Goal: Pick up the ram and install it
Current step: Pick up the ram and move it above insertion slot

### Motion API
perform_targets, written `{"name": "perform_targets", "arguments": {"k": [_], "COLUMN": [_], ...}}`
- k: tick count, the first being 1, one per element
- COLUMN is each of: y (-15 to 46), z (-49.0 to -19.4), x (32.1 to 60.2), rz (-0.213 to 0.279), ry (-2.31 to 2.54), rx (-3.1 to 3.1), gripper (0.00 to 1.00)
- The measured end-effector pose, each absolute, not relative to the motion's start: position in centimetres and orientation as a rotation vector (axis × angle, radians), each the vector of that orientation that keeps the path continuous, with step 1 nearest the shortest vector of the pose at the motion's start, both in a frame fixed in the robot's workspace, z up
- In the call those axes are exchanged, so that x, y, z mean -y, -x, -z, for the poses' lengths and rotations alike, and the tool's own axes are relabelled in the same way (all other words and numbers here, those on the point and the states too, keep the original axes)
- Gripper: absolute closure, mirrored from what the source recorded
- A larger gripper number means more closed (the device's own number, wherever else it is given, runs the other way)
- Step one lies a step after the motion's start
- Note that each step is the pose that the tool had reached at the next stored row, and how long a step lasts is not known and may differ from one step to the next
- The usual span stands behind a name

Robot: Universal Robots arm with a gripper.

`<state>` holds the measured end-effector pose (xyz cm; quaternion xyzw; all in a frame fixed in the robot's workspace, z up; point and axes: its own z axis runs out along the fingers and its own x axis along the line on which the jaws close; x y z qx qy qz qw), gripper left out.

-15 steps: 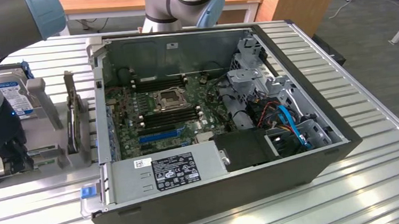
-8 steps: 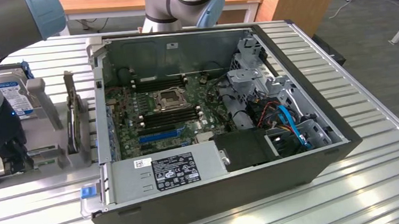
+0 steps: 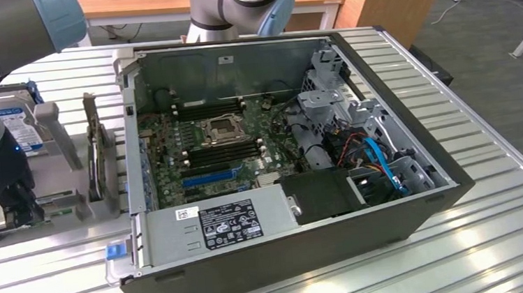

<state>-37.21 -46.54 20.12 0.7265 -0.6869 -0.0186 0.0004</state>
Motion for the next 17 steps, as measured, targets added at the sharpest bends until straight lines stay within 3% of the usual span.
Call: {"name": "perform_targets", "arguments": {"k": [17], "y": [37.21], "z": [-20.46], "x": [46.54], "rz": [0.058], "ry": [-2.261], "rx": [2.180], "gripper": [0.88]}}
